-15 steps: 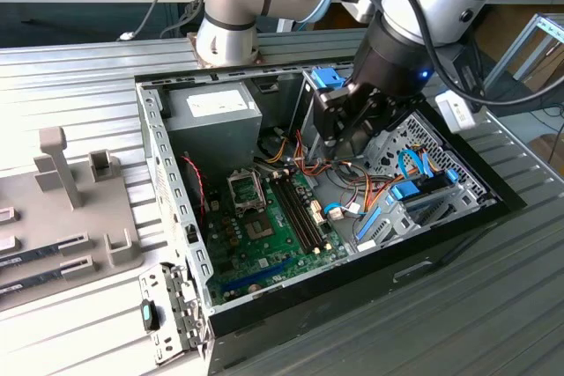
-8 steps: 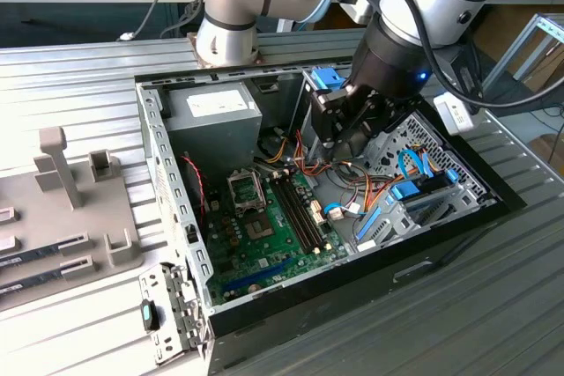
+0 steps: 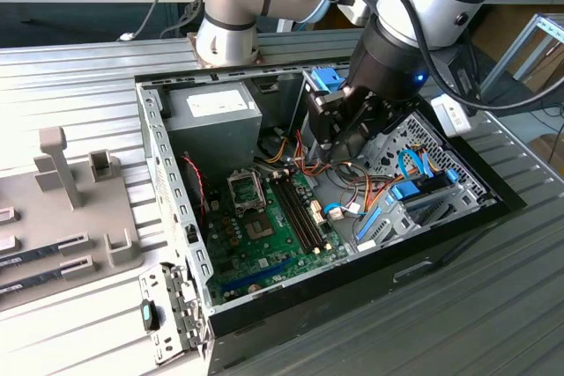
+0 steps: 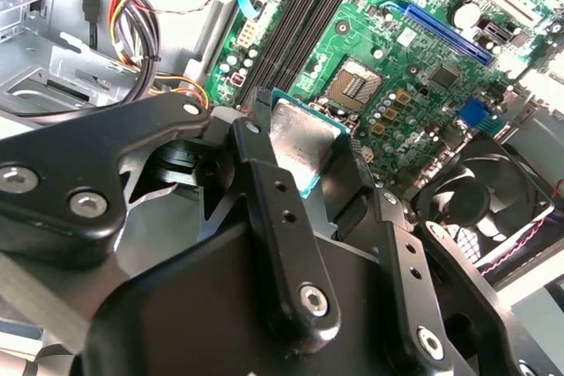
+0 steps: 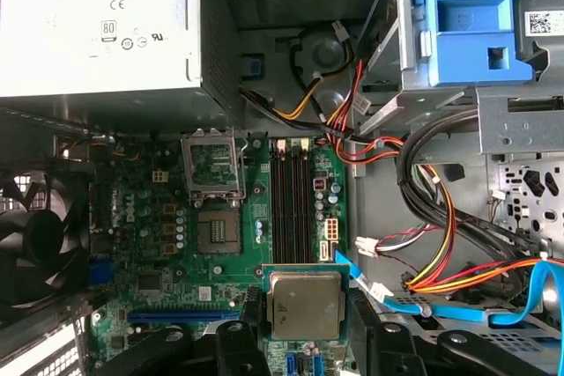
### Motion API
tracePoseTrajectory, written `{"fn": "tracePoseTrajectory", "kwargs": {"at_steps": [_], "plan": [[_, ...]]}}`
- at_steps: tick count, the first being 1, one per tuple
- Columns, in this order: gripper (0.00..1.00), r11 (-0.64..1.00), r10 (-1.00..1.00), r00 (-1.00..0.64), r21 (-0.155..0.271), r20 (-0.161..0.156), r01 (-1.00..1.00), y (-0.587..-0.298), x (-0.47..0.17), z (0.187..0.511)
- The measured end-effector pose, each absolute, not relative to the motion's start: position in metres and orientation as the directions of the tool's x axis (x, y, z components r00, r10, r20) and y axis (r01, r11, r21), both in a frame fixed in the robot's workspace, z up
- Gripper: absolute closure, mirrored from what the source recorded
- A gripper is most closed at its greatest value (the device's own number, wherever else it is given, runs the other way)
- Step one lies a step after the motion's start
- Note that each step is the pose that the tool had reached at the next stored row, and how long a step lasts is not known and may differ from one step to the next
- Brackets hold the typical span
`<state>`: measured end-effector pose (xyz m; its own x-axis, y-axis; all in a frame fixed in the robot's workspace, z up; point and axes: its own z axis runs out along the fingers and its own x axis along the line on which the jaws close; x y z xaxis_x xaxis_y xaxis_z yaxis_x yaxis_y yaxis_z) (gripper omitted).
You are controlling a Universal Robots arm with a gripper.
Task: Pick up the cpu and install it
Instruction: 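Pick up the cpu and move it towards the insertion slot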
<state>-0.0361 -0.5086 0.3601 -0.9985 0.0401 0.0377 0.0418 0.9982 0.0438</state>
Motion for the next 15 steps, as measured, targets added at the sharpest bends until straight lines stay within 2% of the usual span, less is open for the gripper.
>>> {"fn": "tracePoseTrajectory", "kwargs": {"at_steps": [15], "plan": [[0.53,0.998,0.04,-0.998,0.044,0.038,0.042,-0.5094,-0.043,0.3587]]}}
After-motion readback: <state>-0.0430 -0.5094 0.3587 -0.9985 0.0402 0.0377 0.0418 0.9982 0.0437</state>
